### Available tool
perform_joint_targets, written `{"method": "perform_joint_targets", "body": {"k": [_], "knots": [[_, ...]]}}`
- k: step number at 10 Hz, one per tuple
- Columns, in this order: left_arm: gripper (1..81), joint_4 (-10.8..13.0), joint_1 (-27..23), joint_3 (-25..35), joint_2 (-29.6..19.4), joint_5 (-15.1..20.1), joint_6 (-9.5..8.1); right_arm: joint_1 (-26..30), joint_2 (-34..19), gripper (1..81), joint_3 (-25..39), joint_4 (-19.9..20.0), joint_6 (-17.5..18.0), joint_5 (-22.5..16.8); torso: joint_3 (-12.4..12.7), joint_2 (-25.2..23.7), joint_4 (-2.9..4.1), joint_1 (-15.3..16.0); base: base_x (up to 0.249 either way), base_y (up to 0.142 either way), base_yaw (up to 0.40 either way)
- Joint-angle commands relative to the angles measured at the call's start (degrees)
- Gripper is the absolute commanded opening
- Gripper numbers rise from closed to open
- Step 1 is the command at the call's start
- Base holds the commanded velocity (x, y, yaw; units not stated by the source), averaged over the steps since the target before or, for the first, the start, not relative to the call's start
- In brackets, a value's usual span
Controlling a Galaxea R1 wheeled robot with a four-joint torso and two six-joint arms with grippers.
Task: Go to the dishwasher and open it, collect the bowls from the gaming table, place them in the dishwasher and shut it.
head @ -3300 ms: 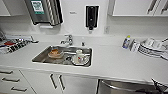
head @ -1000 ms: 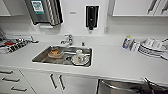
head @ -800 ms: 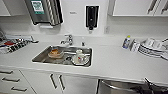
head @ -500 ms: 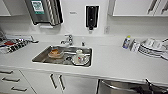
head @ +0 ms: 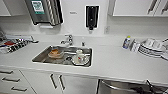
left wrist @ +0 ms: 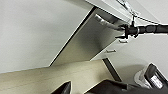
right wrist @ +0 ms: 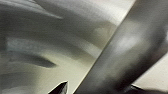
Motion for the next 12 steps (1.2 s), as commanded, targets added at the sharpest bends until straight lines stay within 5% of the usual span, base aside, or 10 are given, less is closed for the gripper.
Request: {"method": "perform_joint_targets", "body": {"k": [1, 12], "knots": [[81.1, 0.9, -3.6, 1.7, -2.1, 1.1, 0.48, -3.0, -2.3, 81.1, 0.6, -1.4, -5.7, -13.1, 0.0, 0.0, 0.0, 0.0, 0.0, 0.0, 0.0], [81.1, 0.6, -3.6, 1.0, -0.5, 1.3, 0.22, -13.0, -0.9, 81.1, -0.2, -1.4, -12.1, -7.2, 0.1, 0.0, 0.0, 0.0, 0.0, 0.0, 0.0]]}}
